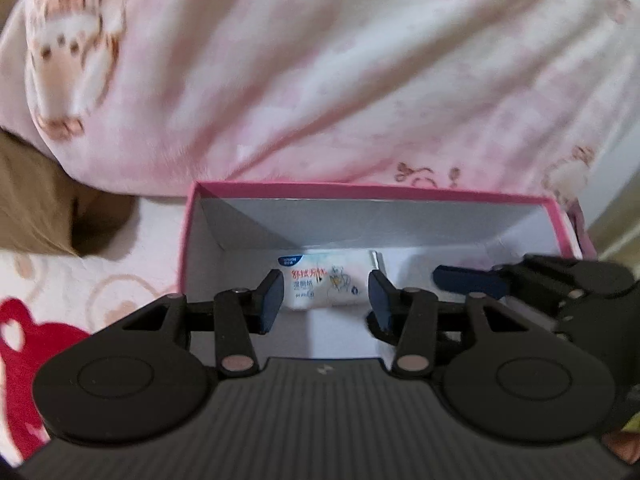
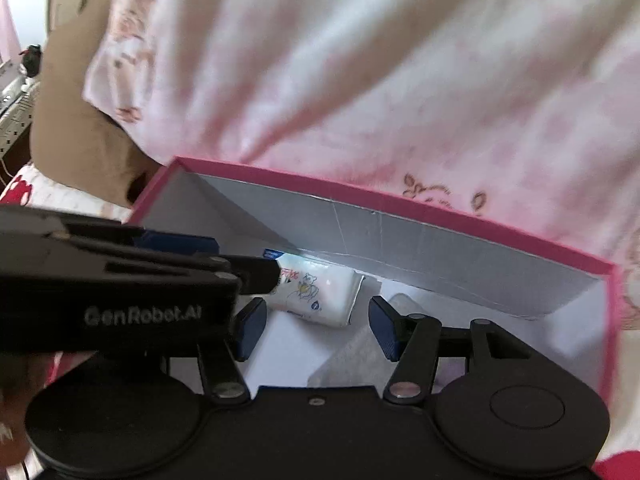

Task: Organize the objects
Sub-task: 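Withdraw the left gripper from the box toward the foundation bottle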

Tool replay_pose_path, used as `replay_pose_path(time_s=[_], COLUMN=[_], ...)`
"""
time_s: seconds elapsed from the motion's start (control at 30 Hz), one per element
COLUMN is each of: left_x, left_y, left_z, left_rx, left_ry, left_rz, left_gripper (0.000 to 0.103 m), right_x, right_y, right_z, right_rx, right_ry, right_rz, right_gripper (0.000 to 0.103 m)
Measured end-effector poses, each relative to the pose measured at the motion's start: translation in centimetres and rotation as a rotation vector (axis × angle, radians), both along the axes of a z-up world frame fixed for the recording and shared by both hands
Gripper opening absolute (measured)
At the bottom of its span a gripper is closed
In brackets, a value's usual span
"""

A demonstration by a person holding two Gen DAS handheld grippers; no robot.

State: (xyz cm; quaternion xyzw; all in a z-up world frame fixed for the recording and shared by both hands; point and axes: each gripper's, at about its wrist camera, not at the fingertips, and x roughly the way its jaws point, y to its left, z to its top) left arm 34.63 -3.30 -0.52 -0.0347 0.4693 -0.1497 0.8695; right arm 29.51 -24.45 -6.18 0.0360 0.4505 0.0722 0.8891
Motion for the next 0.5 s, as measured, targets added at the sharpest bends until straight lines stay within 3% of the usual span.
replay_pose_path(time_s=[0.17, 0.27, 0.43, 0.5], left_x=[-3.5, -6.8, -10.6, -12.5], left_y=[0.6, 0.6, 2.0, 2.2], left_z=[4.0, 7.6, 12.3, 13.8], left_rx=[0.01, 0.088, 0.044, 0.039], left_ry=[-0.003, -0.093, -0.095, -0.053], left_rz=[-0.077, -0.107, -0.137, -0.17], left_gripper=[0.047, 0.047, 0.054, 0.055], right_x=[-4.7, -6.8, -10.9, -13.0], right_y=[0.2, 0.8, 1.6, 1.8], right_z=[4.2, 7.1, 11.7, 13.3], right_rx=[-0.018, -0.038, -0.072, -0.065], right_ry=[-0.079, -0.127, -0.175, -0.19], right_rz=[0.061, 0.05, 0.079, 0.084], right_gripper=[0.063, 0.064, 0.064, 0.064])
